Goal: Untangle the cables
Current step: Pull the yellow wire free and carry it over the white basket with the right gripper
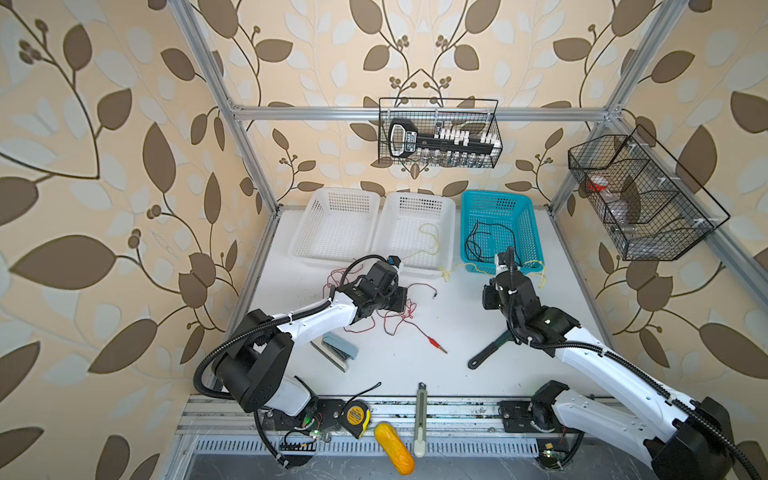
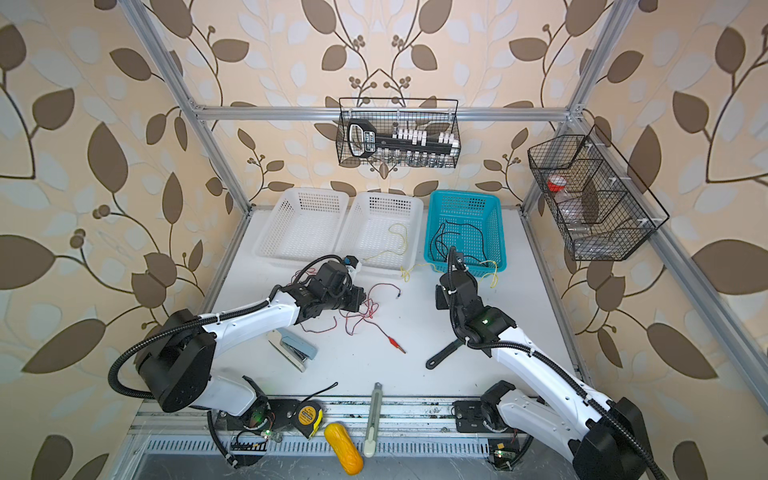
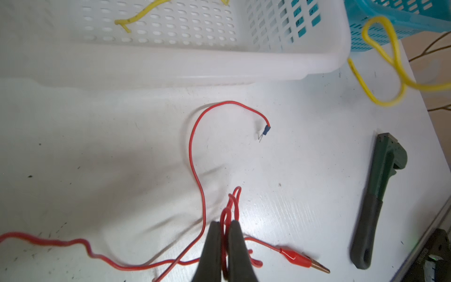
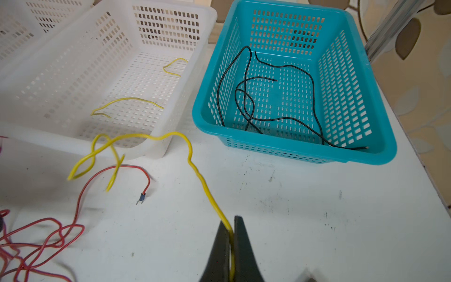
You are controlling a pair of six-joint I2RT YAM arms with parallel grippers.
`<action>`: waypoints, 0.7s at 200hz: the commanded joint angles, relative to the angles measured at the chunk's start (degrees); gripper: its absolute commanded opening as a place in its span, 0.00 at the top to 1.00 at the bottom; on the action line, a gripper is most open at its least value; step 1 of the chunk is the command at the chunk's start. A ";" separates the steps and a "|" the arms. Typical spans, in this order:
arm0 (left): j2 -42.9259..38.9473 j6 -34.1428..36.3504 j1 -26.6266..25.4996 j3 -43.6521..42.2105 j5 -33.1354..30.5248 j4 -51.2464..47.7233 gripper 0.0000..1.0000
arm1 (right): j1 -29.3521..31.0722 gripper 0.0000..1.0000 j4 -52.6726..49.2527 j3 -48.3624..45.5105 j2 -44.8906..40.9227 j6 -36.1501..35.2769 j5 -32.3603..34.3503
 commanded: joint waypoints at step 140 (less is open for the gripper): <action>-8.26 0.74 0.50 -4.73 3.04 6.50 1.00 | 0.02 1.00 12.72 26.07 35.58 -12.92 -20.15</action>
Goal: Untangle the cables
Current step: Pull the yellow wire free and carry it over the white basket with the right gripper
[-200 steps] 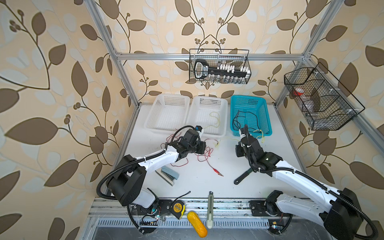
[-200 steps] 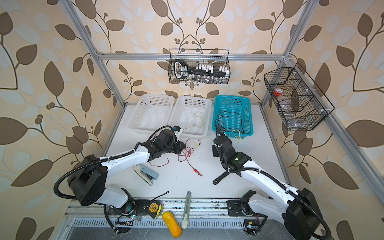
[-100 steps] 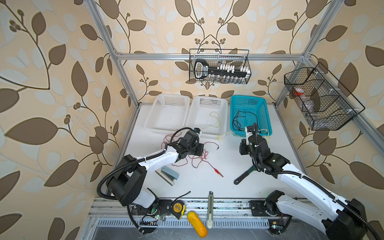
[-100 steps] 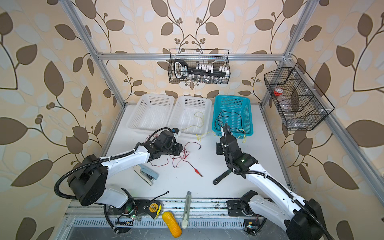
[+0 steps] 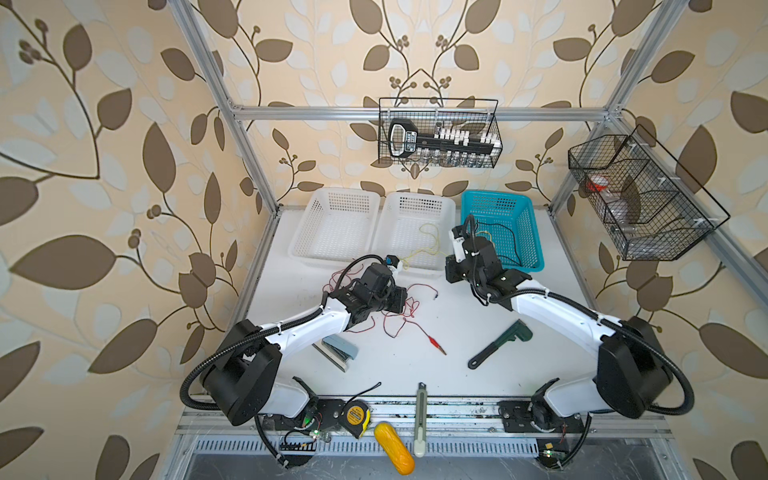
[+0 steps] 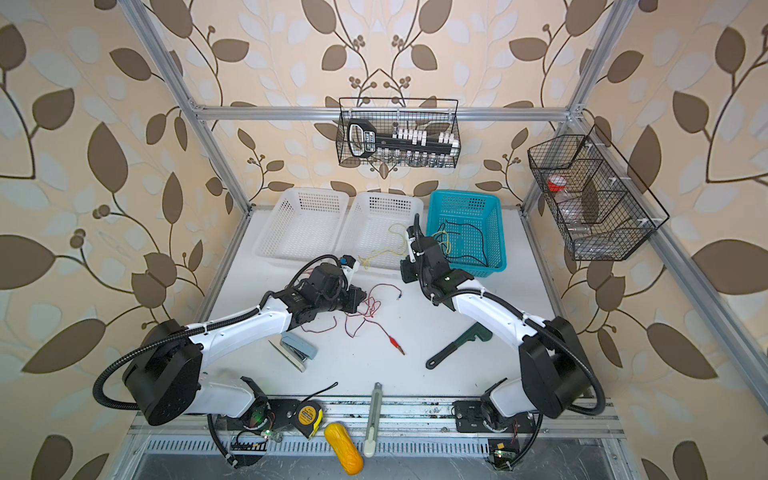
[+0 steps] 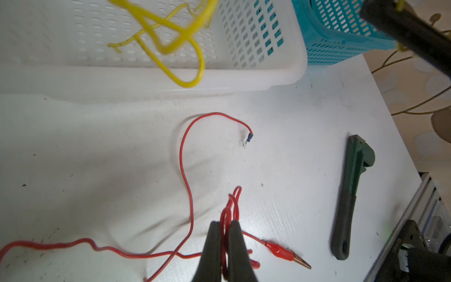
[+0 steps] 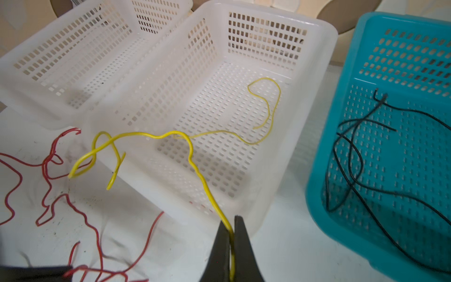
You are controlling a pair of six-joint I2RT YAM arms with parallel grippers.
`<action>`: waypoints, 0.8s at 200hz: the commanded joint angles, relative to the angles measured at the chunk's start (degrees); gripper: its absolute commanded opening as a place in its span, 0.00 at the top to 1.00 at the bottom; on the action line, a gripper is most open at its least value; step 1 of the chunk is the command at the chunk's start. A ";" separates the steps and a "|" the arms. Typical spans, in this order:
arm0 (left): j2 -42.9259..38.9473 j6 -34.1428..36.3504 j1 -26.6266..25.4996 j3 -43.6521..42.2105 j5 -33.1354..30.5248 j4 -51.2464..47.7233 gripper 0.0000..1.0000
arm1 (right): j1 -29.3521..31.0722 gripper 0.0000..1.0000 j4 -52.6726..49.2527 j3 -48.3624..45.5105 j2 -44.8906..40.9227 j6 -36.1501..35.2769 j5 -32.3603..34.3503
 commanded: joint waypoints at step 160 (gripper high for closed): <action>-4.85 0.06 0.50 -2.04 0.17 1.80 1.00 | -2.62 0.82 1.10 19.07 22.84 -10.07 -10.07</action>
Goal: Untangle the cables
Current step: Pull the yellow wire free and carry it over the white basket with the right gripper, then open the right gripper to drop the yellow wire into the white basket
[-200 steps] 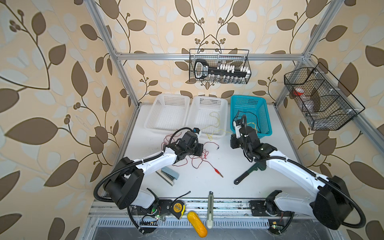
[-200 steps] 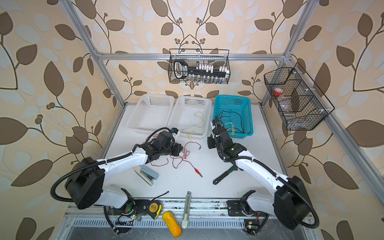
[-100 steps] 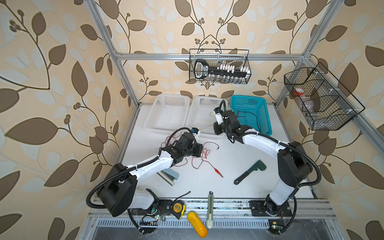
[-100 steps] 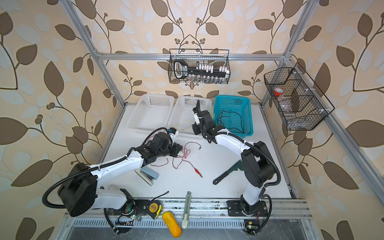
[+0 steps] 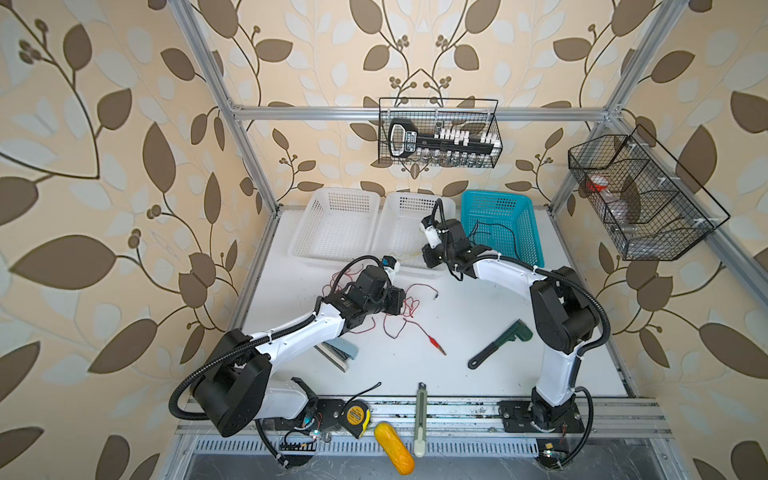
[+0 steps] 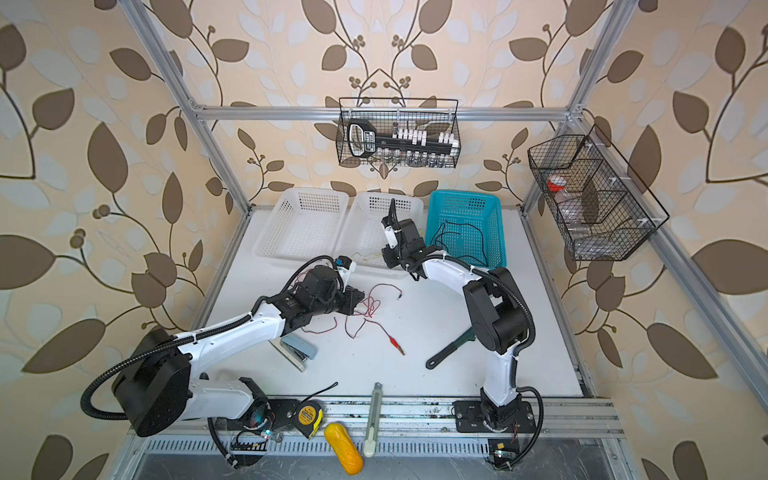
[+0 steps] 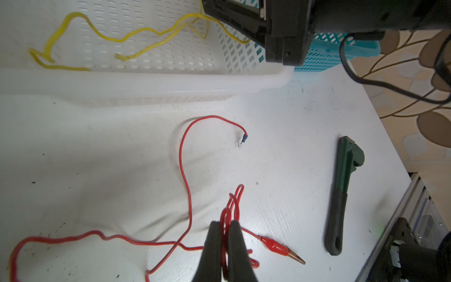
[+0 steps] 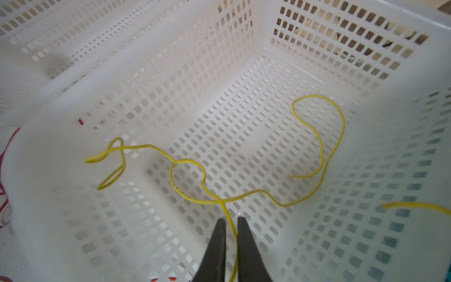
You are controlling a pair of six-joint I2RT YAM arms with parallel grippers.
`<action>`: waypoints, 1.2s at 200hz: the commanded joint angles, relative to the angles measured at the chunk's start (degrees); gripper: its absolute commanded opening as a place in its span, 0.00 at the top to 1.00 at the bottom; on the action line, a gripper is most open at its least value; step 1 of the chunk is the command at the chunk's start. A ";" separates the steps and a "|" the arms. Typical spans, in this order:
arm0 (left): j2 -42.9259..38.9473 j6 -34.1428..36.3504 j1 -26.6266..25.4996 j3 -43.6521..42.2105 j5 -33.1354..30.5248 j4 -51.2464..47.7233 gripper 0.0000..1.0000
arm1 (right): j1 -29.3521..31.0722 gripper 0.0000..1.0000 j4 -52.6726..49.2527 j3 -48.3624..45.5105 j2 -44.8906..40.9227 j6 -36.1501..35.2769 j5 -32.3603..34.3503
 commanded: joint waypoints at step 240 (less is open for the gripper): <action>-10.35 -0.40 0.47 1.58 7.85 7.96 1.00 | 4.71 0.42 6.11 -39.02 -44.65 6.52 -3.94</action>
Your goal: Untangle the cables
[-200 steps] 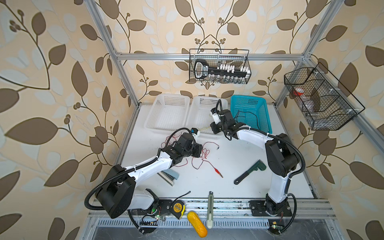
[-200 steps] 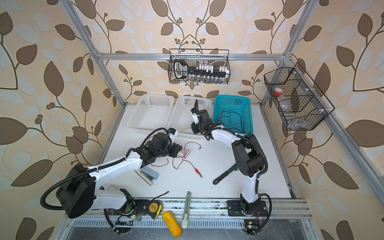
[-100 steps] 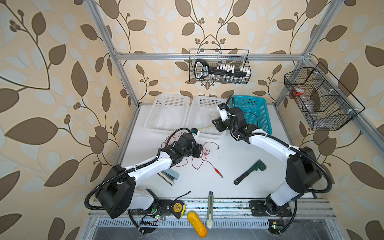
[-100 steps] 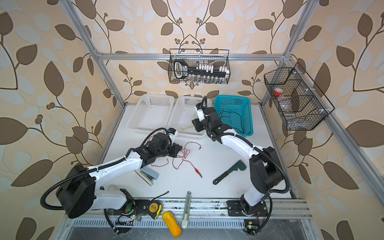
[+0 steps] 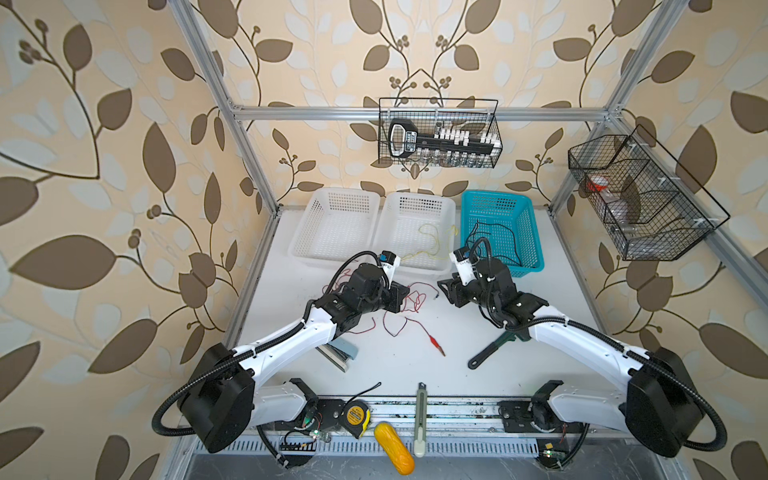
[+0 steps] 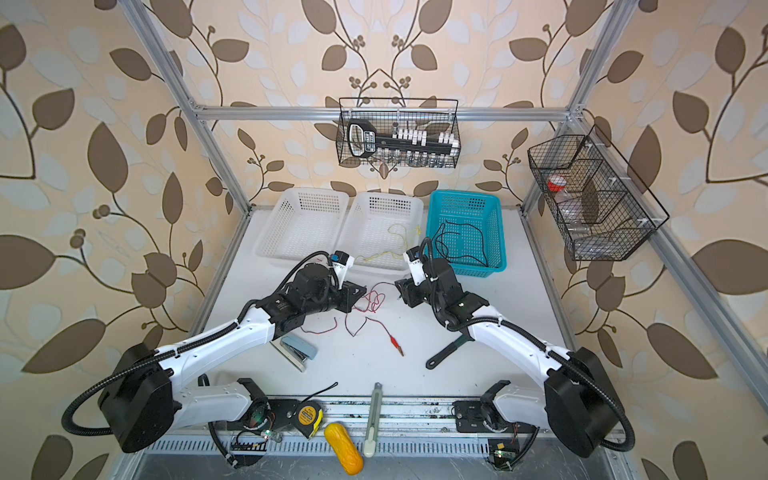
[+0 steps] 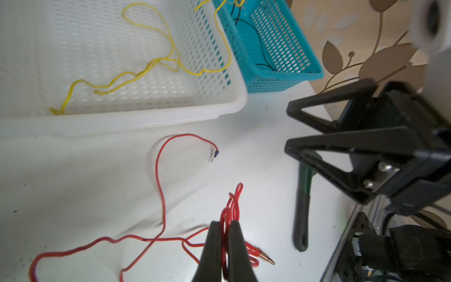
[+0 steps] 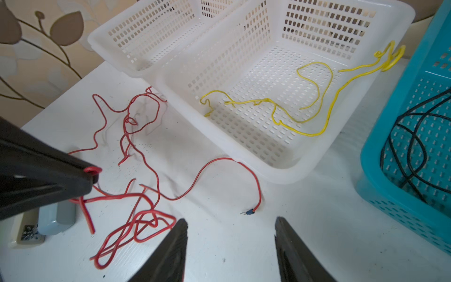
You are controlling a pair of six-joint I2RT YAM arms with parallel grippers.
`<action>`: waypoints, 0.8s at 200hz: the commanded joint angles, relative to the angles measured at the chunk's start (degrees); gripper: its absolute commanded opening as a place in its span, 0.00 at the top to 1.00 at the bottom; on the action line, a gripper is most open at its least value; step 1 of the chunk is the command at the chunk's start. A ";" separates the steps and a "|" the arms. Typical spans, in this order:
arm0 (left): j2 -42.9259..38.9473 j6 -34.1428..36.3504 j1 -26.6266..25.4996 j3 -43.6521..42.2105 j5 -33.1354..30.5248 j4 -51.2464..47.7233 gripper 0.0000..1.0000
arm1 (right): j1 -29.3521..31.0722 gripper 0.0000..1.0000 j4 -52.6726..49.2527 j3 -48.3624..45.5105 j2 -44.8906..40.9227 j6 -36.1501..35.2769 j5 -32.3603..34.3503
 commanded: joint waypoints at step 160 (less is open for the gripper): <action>-11.84 -2.60 0.48 4.19 4.27 10.06 1.00 | 7.68 0.39 17.57 -1.87 0.18 4.05 -4.18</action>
